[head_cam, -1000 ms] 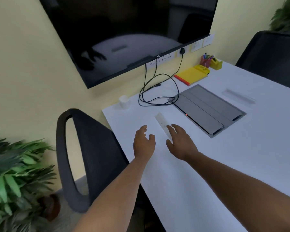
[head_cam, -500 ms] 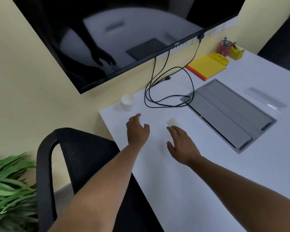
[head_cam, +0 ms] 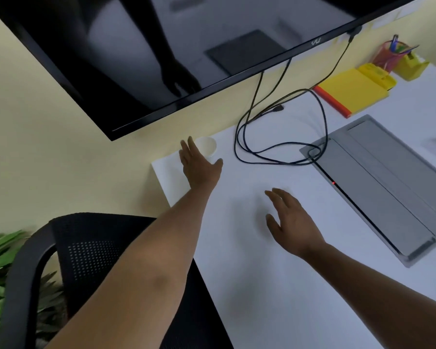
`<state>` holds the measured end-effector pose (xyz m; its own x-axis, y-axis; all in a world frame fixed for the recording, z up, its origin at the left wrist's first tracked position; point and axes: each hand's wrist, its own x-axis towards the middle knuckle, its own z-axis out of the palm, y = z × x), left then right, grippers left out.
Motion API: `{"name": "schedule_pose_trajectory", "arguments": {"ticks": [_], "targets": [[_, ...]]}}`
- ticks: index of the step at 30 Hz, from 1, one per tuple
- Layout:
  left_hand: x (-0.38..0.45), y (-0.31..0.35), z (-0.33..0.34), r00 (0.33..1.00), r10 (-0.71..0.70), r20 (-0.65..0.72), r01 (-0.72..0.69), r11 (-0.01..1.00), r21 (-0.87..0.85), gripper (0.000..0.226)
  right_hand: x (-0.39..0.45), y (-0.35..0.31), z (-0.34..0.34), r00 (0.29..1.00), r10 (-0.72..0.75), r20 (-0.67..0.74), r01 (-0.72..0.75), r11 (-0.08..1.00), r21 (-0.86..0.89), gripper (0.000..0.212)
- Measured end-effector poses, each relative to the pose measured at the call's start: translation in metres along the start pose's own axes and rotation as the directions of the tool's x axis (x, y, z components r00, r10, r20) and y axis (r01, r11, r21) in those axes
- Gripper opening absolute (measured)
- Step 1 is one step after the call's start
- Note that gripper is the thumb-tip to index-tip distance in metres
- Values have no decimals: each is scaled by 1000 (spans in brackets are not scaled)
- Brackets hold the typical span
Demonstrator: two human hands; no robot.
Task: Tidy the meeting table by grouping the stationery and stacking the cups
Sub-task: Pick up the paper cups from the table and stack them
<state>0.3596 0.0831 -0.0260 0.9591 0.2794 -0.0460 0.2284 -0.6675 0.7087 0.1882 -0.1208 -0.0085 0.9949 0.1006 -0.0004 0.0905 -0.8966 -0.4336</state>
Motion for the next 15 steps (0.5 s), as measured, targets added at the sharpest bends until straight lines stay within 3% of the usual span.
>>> {"name": "schedule_pose_trajectory", "arguments": {"ticks": [4, 8, 15], "targets": [[13, -2, 5, 998, -58, -19, 56, 995, -85, 105, -2, 12, 3, 1000, -13, -9, 13, 1000, 11, 54], [10, -1, 3, 999, -26, -27, 22, 991, -129, 92, -7, 17, 2, 1000, -4, -29, 5, 1000, 17, 53], [-34, 13, -8, 999, 30, -37, -36, 983, -180, 93, -20, 12, -18, 996, 8, -88, -6, 1000, 26, 53]]}}
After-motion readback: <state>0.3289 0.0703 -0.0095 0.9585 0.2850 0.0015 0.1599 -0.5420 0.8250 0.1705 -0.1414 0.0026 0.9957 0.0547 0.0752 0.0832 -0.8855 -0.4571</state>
